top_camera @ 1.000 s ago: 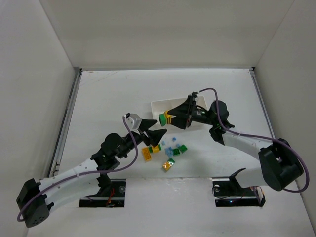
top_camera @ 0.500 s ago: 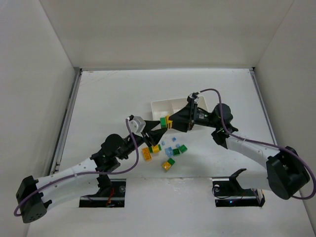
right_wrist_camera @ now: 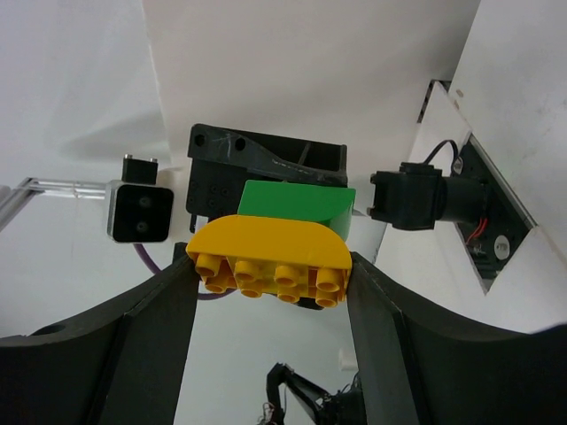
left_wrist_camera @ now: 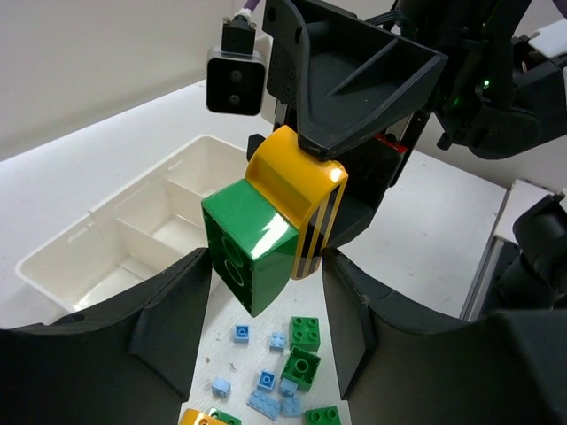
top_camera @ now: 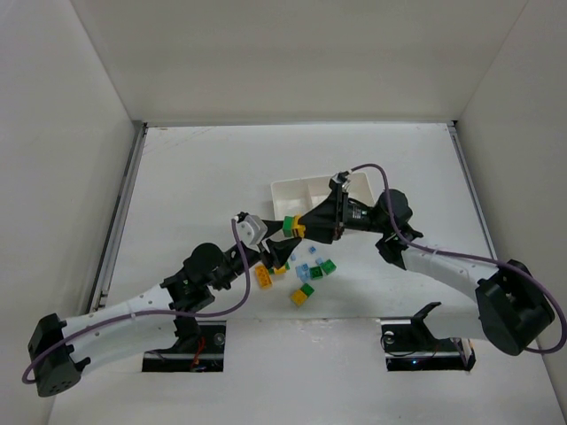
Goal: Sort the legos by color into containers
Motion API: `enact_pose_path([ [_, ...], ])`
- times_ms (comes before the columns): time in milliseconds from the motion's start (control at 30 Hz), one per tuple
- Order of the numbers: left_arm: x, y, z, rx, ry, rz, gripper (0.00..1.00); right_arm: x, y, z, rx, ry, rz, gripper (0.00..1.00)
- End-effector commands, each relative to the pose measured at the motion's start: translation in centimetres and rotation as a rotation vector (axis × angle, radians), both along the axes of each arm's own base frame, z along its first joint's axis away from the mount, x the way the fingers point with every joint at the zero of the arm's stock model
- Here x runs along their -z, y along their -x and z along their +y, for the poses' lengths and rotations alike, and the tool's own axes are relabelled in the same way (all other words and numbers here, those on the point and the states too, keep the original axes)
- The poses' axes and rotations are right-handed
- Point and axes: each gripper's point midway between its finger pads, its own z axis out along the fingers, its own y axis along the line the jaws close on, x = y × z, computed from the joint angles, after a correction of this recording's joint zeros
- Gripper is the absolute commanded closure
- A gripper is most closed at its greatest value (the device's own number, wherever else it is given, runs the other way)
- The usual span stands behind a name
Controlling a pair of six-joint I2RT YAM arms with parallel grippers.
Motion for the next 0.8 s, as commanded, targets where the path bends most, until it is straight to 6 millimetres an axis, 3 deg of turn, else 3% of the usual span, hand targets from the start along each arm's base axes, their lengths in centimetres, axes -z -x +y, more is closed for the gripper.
enact_pose_path([
  [0, -6.7, 2.9, -0.7, 0.13, 0.161, -0.125, 0.51, 1.4, 1.7, 0.7, -0.071, 0.025, -0.001, 0.57],
  [333, -6.5, 3.2, -0.2, 0.109, 0.163, -0.114, 0.58, 1.4, 0.9, 1.1, -0.055, 0.032, -0.021, 0.58],
  [533, -6.9, 3.8, -0.9, 0.125, 0.168, -0.114, 0.65, 2.2, 0.0, 1.5, -0.034, 0.048, -0.021, 0.58],
  [767, -6.9, 5.3, -0.5, 0.148, 0.173, -0.116, 0.65, 2.0, -1.6, -0.1, 0.006, 0.045, -0.047, 0.58],
])
